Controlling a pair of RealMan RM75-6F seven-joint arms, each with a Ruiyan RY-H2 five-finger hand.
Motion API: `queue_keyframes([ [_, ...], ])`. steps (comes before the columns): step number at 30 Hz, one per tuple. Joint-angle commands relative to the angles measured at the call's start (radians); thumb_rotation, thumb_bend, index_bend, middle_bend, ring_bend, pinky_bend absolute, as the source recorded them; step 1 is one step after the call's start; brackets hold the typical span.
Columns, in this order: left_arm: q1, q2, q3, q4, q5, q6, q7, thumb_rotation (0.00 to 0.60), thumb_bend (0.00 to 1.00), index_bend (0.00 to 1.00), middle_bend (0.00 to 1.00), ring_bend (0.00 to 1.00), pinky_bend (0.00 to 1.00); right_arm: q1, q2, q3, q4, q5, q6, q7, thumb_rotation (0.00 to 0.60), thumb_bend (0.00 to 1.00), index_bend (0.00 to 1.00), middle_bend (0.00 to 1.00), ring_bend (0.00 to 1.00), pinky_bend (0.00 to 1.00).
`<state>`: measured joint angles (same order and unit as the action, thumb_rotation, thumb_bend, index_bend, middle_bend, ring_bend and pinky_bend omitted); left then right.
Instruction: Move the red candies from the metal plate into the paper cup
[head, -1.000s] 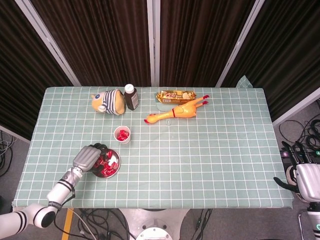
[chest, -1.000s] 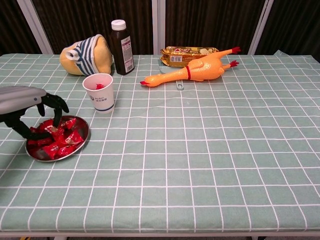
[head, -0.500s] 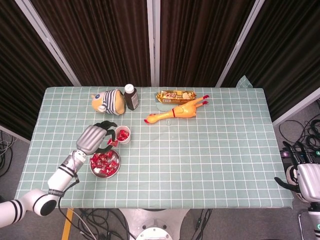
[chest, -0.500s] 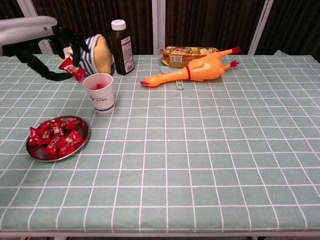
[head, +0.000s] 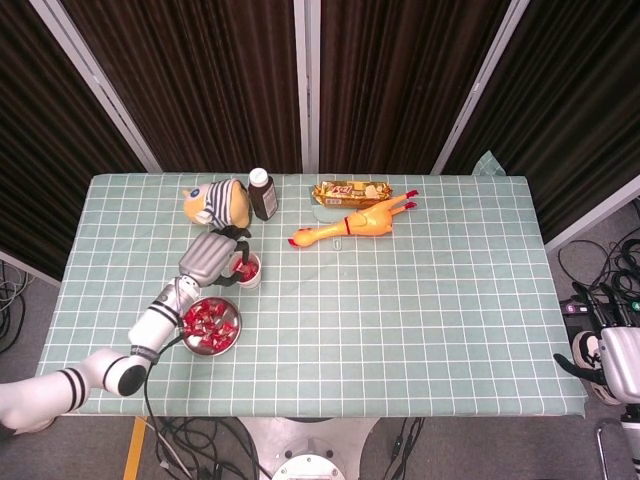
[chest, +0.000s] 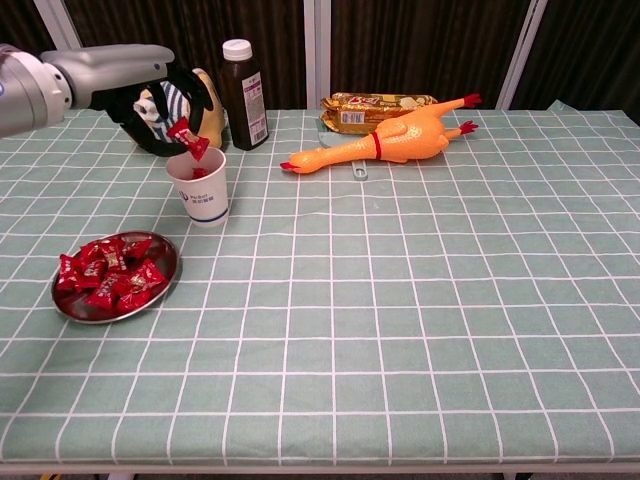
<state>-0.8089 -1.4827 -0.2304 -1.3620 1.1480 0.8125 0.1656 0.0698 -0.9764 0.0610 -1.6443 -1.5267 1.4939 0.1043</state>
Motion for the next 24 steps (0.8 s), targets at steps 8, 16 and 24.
queue_keyframes([
  [8, -0.014, -0.001, 0.023, 0.006, -0.044, -0.006, 0.053, 0.6, 0.37, 0.4, 0.31, 0.22, 0.35, 0.007, -0.001, 0.002, 0.001, -0.001, -0.009, 0.0, 0.6, 0.02, 0.08, 0.23, 0.05, 0.24],
  [16, 0.062, 0.071, 0.055, -0.076, 0.002, 0.093, 0.007, 0.6, 0.37, 0.37, 0.3, 0.22, 0.35, 0.005, 0.0, 0.002, 0.001, -0.006, -0.002, 0.002, 0.6, 0.02, 0.08, 0.24, 0.05, 0.24],
  [24, 0.206, 0.15, 0.159, -0.144, 0.13, 0.252, -0.06, 0.6, 0.33, 0.49, 0.3, 0.22, 0.35, 0.011, -0.003, 0.002, 0.0, -0.016, -0.006, 0.0, 0.6, 0.02, 0.08, 0.24, 0.05, 0.24],
])
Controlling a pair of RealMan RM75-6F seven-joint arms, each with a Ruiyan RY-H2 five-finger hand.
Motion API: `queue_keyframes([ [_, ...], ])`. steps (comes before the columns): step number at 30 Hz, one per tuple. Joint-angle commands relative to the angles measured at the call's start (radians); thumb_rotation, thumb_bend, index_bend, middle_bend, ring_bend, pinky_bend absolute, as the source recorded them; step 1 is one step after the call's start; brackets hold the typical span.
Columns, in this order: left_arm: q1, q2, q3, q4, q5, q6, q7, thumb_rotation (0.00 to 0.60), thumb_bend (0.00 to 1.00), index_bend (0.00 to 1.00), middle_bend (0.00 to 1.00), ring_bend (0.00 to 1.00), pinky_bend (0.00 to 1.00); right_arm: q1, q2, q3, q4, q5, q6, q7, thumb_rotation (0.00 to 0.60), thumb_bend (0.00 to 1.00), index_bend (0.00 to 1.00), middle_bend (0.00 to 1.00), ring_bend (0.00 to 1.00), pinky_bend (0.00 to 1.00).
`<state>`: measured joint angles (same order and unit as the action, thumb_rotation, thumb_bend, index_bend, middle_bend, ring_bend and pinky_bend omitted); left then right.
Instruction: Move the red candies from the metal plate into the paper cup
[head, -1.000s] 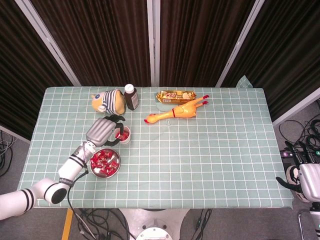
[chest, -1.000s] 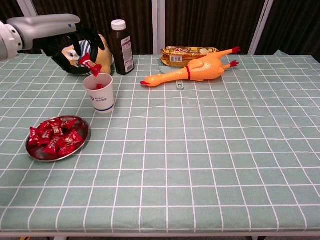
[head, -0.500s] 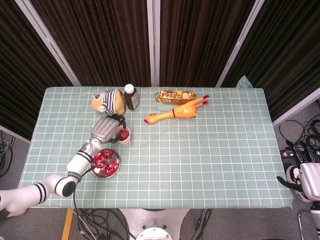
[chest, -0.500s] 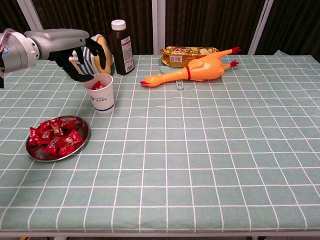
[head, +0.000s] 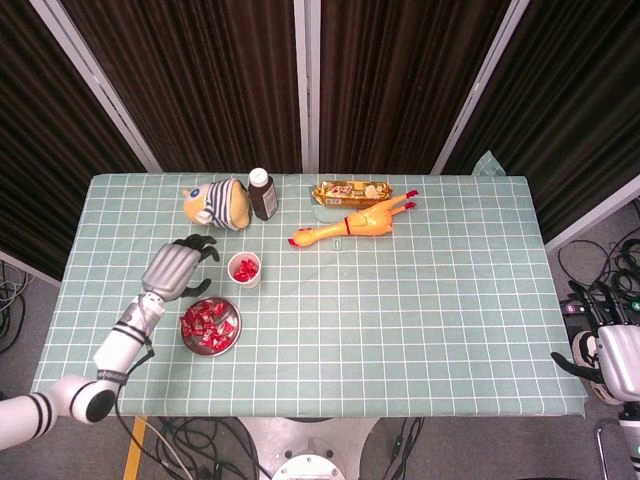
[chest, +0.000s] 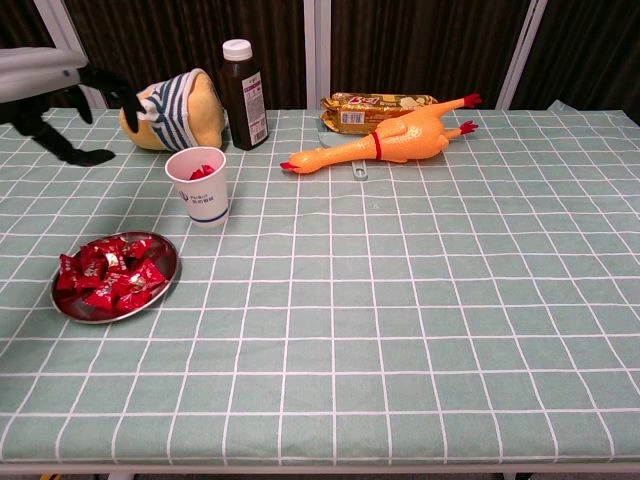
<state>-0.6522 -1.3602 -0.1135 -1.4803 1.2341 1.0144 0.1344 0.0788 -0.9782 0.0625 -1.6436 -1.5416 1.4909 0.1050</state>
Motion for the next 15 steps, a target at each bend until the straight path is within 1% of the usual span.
queue_keyframes([
  [1, 0.065, 0.034, 0.058, -0.031, 0.057, 0.06, -0.036, 0.6, 0.33, 0.49, 0.3, 0.22, 0.35, 0.005, -0.002, -0.001, -0.001, -0.004, -0.006, -0.001, 0.6, 0.02, 0.08, 0.24, 0.05, 0.24],
  [4, 0.091, 0.042, 0.094, -0.032, 0.09, 0.069, -0.04, 0.6, 0.32, 0.49, 0.3, 0.22, 0.35, 0.009, -0.002, -0.001, -0.004, -0.012, -0.006, -0.002, 0.6, 0.02, 0.08, 0.23, 0.05, 0.24],
  [7, 0.105, 0.027, 0.123, -0.008, 0.109, 0.059, -0.024, 0.6, 0.29, 0.49, 0.3, 0.22, 0.35, 0.007, -0.001, -0.002, -0.007, -0.015, 0.0, -0.004, 0.6, 0.02, 0.08, 0.23, 0.05, 0.24],
  [11, 0.115, -0.002, 0.153, 0.033, 0.114, 0.029, 0.005, 0.6, 0.27, 0.49, 0.3, 0.22, 0.35, 0.003, 0.0, -0.005, -0.01, -0.019, 0.005, -0.007, 0.6, 0.02, 0.08, 0.23, 0.05, 0.24],
  [15, 0.129, -0.032, 0.166, 0.073, 0.124, 0.025, 0.026, 0.6, 0.24, 0.49, 0.3, 0.22, 0.35, 0.0, 0.001, -0.007, -0.015, -0.024, 0.011, -0.011, 0.6, 0.02, 0.08, 0.23, 0.05, 0.24],
])
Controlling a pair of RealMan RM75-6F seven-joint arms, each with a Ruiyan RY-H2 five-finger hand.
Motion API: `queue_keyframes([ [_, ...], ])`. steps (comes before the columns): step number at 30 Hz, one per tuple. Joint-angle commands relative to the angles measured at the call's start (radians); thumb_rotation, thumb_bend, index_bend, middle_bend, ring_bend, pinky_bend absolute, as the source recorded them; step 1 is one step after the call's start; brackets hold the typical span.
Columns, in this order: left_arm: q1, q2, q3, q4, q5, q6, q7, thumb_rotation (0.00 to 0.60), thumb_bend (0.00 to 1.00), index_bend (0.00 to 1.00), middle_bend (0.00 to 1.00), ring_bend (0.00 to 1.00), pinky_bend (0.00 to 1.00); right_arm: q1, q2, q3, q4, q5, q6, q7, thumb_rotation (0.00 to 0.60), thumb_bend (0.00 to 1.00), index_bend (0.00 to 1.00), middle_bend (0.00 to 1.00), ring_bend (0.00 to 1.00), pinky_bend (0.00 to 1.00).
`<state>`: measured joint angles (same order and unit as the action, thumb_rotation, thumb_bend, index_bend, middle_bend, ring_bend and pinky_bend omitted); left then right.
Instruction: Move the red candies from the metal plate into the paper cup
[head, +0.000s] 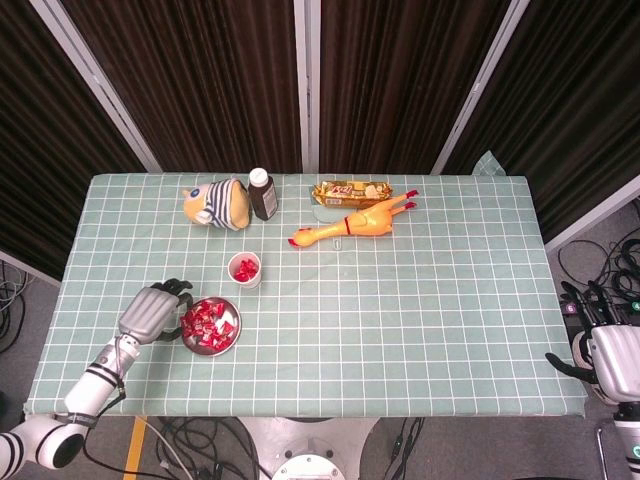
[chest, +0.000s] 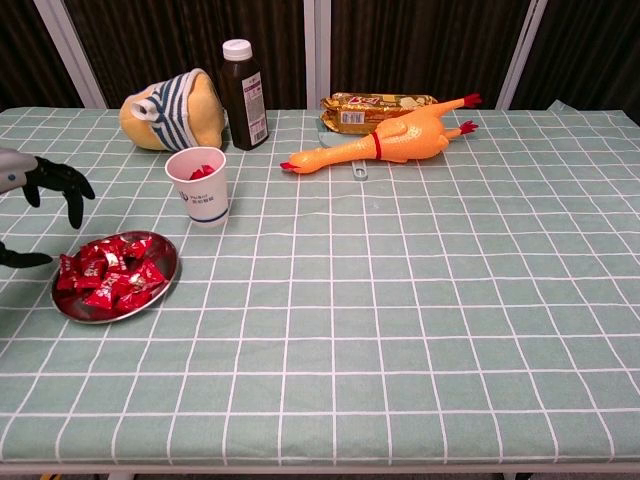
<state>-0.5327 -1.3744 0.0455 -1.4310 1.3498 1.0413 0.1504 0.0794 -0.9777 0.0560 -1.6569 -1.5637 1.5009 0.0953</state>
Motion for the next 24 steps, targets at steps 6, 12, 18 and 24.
queue_keyframes([
  [6, 0.018, -0.052, 0.01, 0.086, 0.023, -0.003, 0.036, 0.6, 0.24, 0.49, 0.3, 0.22, 0.34, -0.002, 0.0, -0.001, -0.009, -0.004, 0.006, -0.01, 0.6, 0.02, 0.08, 0.23, 0.05, 0.24],
  [12, 0.014, -0.078, -0.002, 0.133, 0.031, -0.015, 0.024, 0.6, 0.24, 0.5, 0.3, 0.22, 0.34, -0.004, 0.0, -0.002, -0.012, -0.003, 0.008, -0.013, 0.6, 0.02, 0.08, 0.23, 0.05, 0.24],
  [18, 0.005, -0.105, -0.013, 0.167, 0.038, -0.032, 0.018, 0.6, 0.24, 0.5, 0.3, 0.22, 0.34, -0.005, 0.003, -0.001, -0.015, -0.001, 0.01, -0.017, 0.6, 0.02, 0.08, 0.23, 0.05, 0.24],
  [24, -0.003, -0.129, -0.021, 0.202, 0.038, -0.047, 0.043, 0.6, 0.24, 0.5, 0.3, 0.22, 0.34, -0.01, 0.005, -0.002, -0.016, 0.003, 0.013, -0.018, 0.6, 0.02, 0.08, 0.23, 0.05, 0.24],
])
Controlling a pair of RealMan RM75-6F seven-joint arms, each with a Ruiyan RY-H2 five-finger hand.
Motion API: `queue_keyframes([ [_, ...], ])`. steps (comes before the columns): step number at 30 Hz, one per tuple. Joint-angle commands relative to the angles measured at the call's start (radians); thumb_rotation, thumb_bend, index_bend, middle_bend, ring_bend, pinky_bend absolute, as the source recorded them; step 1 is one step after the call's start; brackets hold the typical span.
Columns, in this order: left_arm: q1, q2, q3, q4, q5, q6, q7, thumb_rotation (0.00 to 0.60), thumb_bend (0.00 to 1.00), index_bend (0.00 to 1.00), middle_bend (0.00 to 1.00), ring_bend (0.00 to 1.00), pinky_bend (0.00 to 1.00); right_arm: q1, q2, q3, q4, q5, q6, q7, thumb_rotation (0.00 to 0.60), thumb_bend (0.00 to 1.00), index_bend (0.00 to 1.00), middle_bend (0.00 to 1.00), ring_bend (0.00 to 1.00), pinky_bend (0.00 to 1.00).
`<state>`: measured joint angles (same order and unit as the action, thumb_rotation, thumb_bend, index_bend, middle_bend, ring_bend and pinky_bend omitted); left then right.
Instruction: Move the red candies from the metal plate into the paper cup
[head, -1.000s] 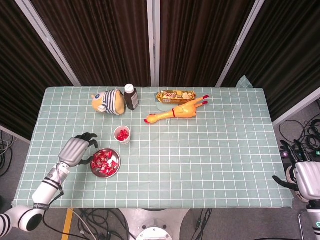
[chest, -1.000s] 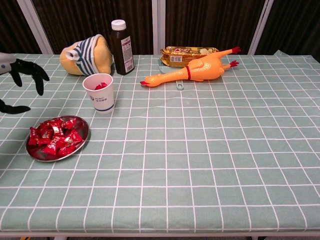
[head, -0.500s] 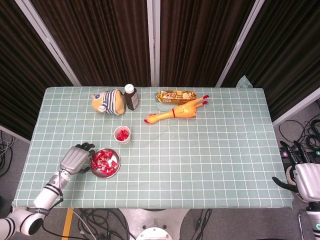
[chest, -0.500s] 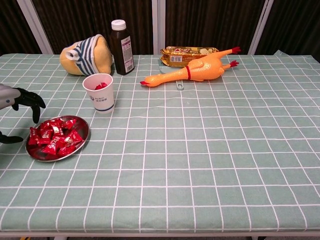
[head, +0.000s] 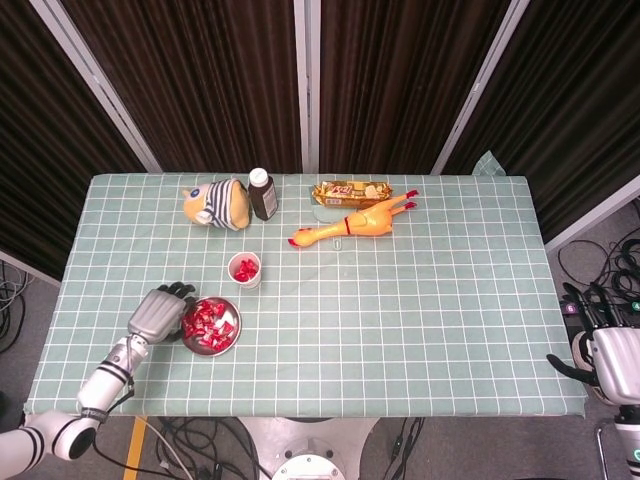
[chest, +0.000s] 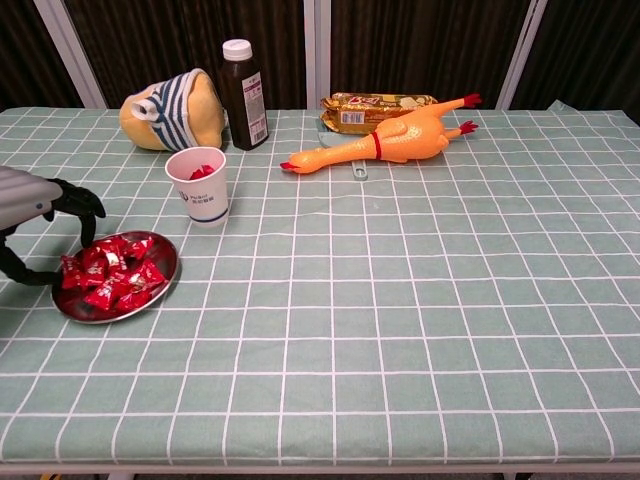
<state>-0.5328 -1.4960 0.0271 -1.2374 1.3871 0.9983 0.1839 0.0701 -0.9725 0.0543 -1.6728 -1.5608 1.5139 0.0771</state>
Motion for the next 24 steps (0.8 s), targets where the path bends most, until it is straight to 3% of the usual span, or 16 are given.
queue_keyframes([
  [1, -0.003, -0.01, -0.005, 0.01, -0.001, -0.006, 0.009, 0.6, 0.23, 0.5, 0.3, 0.22, 0.34, -0.001, 0.0, 0.0, 0.0, 0.001, 0.001, 0.0, 0.6, 0.02, 0.08, 0.23, 0.05, 0.24],
  [24, 0.005, -0.011, -0.006, -0.033, 0.0, -0.028, -0.027, 0.6, 0.22, 0.52, 0.3, 0.22, 0.34, 0.004, 0.002, 0.003, 0.001, 0.007, -0.01, 0.0, 0.6, 0.02, 0.08, 0.23, 0.05, 0.24],
])
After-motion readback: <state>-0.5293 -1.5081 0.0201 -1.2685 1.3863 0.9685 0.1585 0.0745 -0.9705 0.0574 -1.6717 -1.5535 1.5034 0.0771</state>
